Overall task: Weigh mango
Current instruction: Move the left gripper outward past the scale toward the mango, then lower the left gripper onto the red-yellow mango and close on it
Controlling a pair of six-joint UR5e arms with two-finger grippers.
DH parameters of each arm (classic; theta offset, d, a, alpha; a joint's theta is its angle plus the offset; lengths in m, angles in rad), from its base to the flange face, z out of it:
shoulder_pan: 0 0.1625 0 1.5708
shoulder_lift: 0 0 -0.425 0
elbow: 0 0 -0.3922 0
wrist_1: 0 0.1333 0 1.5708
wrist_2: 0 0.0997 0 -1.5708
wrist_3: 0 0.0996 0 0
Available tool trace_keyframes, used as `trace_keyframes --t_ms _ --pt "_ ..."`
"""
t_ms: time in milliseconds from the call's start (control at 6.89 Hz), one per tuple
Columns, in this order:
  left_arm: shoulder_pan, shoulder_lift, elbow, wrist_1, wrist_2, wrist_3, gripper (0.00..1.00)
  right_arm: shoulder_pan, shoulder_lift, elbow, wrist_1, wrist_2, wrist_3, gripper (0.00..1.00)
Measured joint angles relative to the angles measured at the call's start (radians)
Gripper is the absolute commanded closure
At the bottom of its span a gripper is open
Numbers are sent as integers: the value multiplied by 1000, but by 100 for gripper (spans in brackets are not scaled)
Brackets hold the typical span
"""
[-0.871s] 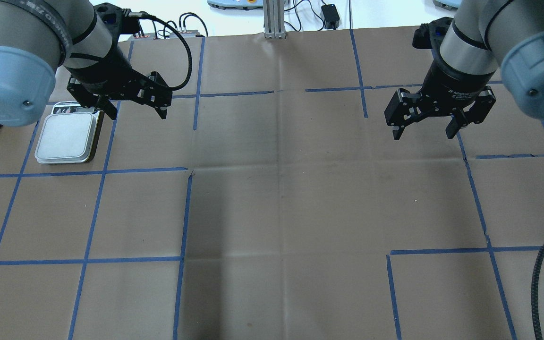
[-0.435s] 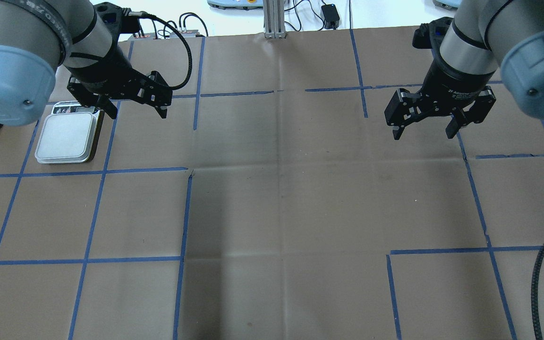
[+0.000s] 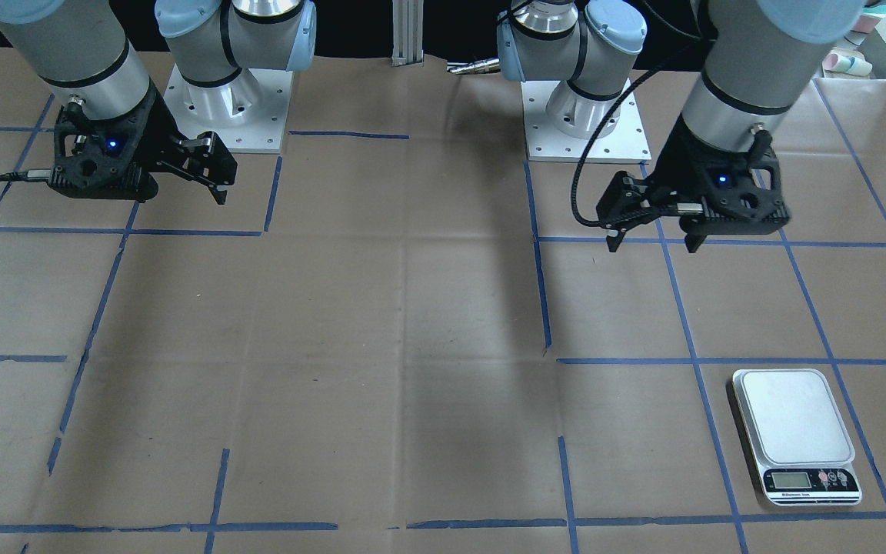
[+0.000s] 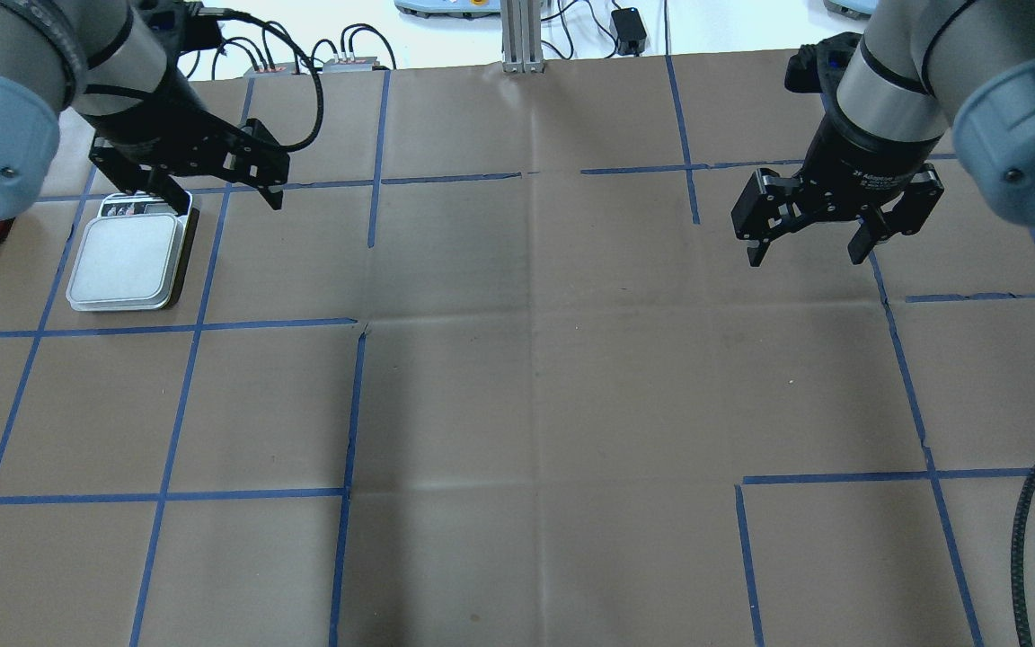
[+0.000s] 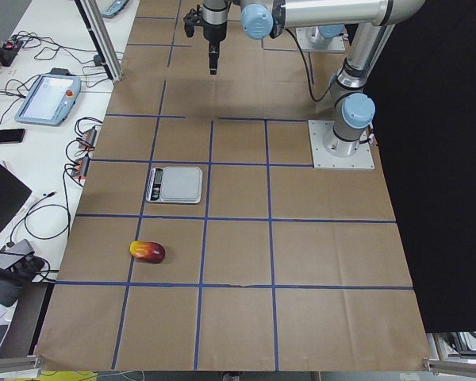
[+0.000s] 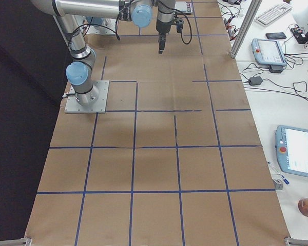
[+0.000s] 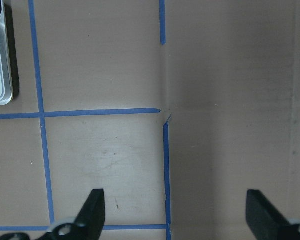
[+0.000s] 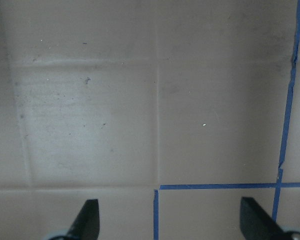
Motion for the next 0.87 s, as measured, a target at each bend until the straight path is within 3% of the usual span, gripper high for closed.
trace_keyframes --t_ms 435,871 --pt "306 -116 95 10 -44 346 0 0 0 0 -1 0 0 0" --pt "529 -428 408 11 -77 674 0 0 0 0 -1 0 0 0"
